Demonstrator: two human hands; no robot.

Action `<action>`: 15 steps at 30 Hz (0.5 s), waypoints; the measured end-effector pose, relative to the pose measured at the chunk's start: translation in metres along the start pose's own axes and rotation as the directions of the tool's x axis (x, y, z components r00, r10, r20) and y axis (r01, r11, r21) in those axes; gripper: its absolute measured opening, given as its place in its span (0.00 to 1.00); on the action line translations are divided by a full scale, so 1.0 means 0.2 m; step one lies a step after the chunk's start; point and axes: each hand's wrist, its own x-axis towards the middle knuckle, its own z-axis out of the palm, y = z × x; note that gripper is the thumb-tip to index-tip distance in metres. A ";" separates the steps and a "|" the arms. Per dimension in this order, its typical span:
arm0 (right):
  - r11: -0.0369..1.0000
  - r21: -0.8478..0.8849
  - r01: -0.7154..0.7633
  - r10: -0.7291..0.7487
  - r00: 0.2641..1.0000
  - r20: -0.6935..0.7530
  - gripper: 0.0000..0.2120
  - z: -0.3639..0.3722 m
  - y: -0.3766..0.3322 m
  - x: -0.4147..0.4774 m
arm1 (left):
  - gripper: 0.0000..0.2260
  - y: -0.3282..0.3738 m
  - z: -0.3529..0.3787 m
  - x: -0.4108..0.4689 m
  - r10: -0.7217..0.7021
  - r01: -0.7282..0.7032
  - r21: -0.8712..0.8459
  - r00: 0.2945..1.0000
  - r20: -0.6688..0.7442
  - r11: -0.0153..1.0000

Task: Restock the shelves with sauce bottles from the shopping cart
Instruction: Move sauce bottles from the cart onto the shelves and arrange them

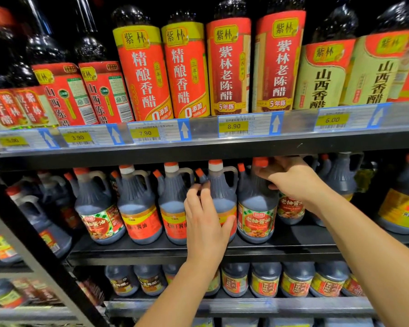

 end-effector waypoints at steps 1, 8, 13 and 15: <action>1.000 -0.009 0.004 -0.004 1.000 -0.001 0.08 0.00 0.00 0.00 | 0.36 0.00 0.00 0.00 -0.001 0.001 0.001 1.000 0.000 1.000; 0.998 -0.059 0.032 -0.029 0.998 0.059 0.12 -0.01 -0.03 -0.02 | 0.37 0.01 -0.01 0.00 -0.013 0.013 -0.010 1.000 0.008 1.000; 0.996 -0.076 0.040 -0.034 0.996 0.085 0.12 -0.02 -0.03 -0.02 | 0.37 0.01 0.00 0.00 -0.021 0.021 -0.008 1.000 0.014 1.000; 0.996 -0.075 0.050 -0.043 0.995 0.088 0.12 -0.03 -0.03 -0.02 | 0.36 0.01 0.00 -0.01 -0.027 0.027 -0.008 0.999 0.021 1.000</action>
